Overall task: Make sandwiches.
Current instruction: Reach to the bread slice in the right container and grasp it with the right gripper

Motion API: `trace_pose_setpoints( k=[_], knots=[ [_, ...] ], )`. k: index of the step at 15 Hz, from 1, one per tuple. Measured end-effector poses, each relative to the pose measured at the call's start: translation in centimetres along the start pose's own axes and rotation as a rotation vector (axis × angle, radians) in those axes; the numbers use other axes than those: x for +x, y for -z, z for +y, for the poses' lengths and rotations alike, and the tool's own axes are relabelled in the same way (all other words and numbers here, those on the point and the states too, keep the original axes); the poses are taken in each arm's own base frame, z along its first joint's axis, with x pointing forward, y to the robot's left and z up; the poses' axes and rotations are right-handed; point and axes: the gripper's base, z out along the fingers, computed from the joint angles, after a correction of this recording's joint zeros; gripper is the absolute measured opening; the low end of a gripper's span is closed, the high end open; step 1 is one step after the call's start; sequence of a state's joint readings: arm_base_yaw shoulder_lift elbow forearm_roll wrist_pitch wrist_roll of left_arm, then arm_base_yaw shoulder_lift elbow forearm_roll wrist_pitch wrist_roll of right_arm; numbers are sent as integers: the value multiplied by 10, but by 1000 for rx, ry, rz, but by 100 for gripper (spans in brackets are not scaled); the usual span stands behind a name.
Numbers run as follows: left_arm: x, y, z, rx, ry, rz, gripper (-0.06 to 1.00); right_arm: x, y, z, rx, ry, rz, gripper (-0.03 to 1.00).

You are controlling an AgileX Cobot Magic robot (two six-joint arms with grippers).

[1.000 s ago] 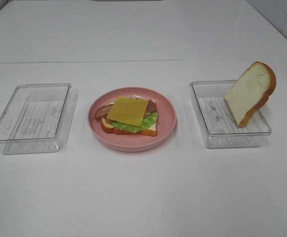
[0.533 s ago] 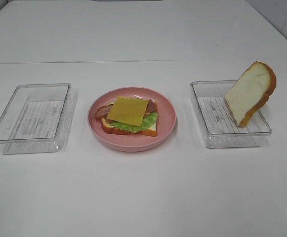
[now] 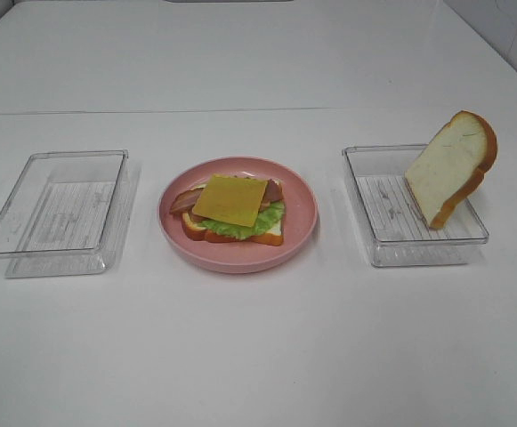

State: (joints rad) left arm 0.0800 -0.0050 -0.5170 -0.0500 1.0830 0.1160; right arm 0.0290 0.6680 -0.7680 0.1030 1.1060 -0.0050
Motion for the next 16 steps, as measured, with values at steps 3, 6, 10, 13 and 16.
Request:
trace_pose_setpoints(
  k=[3, 6, 10, 13, 16],
  knots=[
    [0, 0, 0, 0, 0, 0, 85, -71, -27, 0, 5, -18, 121, 92],
    [0, 0, 0, 0, 0, 0, 85, -149, -87, -4, 9, -25, 221, 92],
    [0, 0, 0, 0, 0, -1, 85, -206, -152, -9, -32, -7, 364, 92],
    [0, 0, 0, 0, 0, -1, 85, -227, -179, -33, -64, -39, 395, 92],
    [0, 0, 0, 0, 0, -1, 85, -232, -197, -56, -78, -62, 410, 92]
  ],
)
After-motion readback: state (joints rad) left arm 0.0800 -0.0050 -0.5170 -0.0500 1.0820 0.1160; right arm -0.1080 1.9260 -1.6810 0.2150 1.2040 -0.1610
